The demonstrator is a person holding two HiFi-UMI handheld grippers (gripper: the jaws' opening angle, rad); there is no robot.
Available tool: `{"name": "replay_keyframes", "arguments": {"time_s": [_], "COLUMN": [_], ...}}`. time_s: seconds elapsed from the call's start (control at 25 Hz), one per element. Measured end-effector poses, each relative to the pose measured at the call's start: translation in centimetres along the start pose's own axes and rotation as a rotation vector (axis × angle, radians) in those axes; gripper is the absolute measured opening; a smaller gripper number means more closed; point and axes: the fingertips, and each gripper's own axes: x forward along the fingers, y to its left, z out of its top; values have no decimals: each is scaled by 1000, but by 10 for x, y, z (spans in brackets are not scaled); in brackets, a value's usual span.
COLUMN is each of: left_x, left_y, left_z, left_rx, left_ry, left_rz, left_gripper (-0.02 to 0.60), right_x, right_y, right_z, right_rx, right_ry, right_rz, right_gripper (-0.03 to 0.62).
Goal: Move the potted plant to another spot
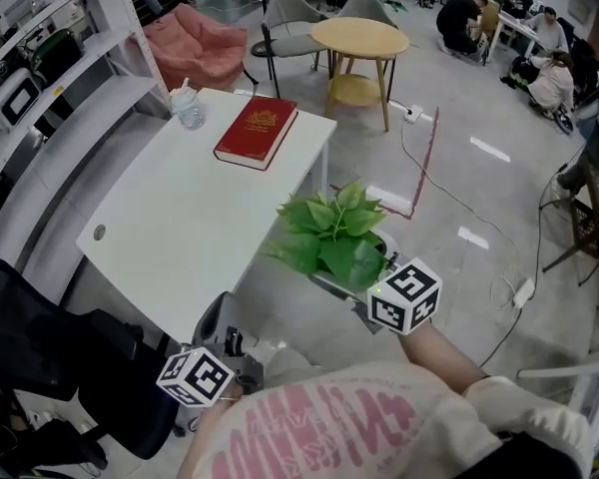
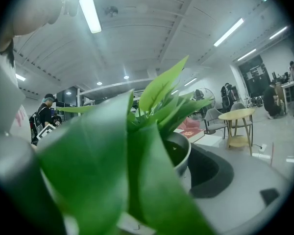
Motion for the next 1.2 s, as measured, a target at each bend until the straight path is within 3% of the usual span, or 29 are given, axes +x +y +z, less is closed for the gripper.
{"name": "replay_keyframes", "arguments": {"time_s": [0.52,0.92,1.2], "left_x": [86,217,305], "left_y": [-17,-18,-39], "left_z": [-14,23,66], "left_rx": [27,23,82], "left_ry": [96,87,74], "left_rz": [-91,-124,-161], "left_gripper": [3,3,3], "right_x": [-5,53,92], "right_y": [-60,-158,-224], "right_z": [-13,11,38], "right_rx": [36,42,63], "right_ry": [24,43,33], "right_rz": [-81,-87,-91], "right_gripper": [517,517,517]}}
